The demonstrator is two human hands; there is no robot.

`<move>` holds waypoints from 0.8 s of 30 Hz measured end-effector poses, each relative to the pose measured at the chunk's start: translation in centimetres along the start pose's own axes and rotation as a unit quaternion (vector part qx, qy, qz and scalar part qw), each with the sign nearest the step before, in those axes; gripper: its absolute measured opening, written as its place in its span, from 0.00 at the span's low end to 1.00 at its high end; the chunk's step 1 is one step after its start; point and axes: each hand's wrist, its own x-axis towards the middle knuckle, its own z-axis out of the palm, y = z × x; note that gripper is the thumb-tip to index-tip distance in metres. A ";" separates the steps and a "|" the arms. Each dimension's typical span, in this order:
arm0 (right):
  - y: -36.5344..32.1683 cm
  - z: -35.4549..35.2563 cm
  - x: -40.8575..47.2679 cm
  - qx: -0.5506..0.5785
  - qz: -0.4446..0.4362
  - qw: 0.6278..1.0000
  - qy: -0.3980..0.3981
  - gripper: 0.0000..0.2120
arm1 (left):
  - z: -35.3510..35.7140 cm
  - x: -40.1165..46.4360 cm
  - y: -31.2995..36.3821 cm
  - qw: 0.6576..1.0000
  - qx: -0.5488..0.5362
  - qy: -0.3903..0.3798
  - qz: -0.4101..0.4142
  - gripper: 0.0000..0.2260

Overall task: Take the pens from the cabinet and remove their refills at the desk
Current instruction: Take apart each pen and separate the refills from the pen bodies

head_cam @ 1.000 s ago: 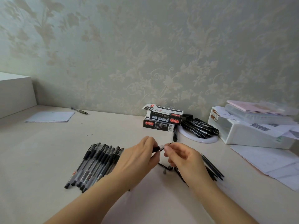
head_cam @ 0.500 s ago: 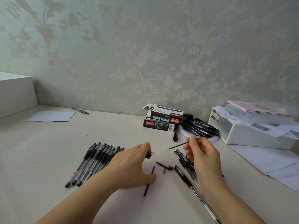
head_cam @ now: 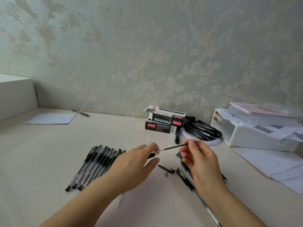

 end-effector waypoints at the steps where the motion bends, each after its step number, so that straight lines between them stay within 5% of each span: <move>1: 0.0 0.0 0.0 0.000 0.001 1.000 -0.001 0.10 | 0.0 0.1 0.0 1.000 -0.013 0.006 0.001 0.08; 24: -0.7 -0.4 0.3 0.056 0.050 0.997 0.033 0.12 | 0.1 0.2 0.2 0.993 -0.105 0.048 0.005 0.07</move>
